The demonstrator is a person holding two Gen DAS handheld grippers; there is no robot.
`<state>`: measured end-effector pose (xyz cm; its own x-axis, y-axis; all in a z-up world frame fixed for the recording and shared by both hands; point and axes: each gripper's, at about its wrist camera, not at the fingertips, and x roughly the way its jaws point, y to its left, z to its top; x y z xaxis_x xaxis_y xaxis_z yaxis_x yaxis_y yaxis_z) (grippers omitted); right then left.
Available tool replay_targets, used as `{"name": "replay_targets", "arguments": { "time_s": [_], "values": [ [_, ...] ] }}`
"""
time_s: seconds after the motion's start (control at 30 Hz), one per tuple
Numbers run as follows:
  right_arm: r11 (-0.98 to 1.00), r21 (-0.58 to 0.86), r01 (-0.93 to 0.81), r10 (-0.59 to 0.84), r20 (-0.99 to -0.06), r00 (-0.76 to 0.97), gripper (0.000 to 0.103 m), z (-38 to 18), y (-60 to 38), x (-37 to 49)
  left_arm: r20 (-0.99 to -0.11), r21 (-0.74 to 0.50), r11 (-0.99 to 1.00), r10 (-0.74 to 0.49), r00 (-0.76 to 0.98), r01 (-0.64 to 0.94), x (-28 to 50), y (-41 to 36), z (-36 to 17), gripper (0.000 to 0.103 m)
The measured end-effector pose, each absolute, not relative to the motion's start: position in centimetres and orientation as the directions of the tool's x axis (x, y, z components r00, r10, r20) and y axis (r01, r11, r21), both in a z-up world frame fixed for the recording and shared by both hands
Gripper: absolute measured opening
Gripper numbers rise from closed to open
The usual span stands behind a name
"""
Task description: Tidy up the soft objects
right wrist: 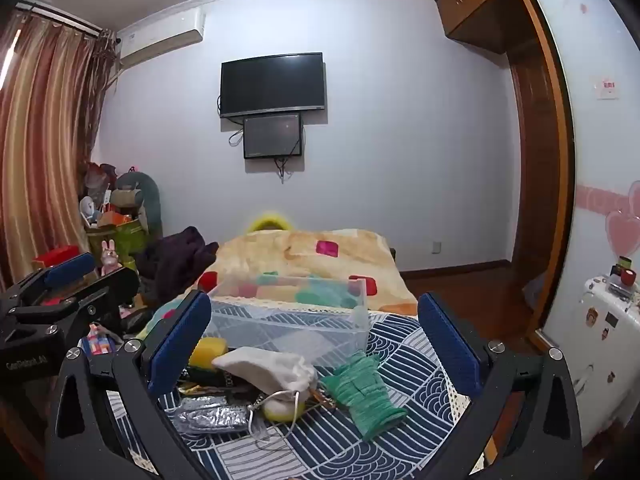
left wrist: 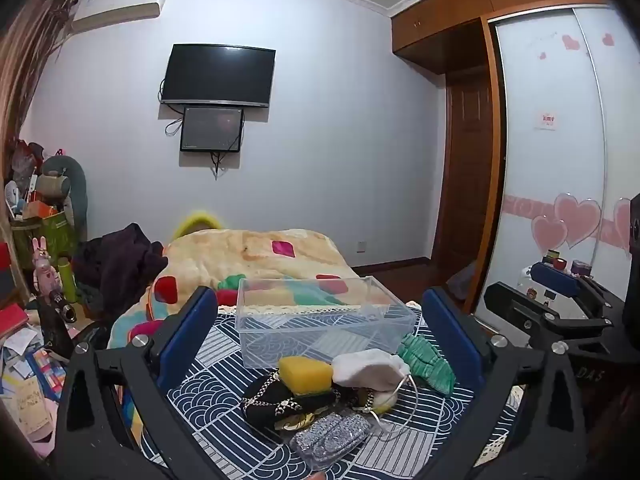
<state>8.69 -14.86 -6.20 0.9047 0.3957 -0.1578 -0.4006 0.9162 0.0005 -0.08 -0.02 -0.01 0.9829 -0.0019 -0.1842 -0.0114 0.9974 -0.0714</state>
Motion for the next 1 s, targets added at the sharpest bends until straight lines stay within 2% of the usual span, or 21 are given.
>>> {"name": "replay_targets", "arguments": {
  "time_s": [1.0],
  "values": [
    [0.915, 0.01, -0.404, 0.4, -0.152, 0.904, 0.103, -5.6, -15.3, 8.2, -0.177, -0.065, 0.998, -0.005, 0.984, -0.006, -0.6, 0.2, 0.7, 0.103]
  ]
}}
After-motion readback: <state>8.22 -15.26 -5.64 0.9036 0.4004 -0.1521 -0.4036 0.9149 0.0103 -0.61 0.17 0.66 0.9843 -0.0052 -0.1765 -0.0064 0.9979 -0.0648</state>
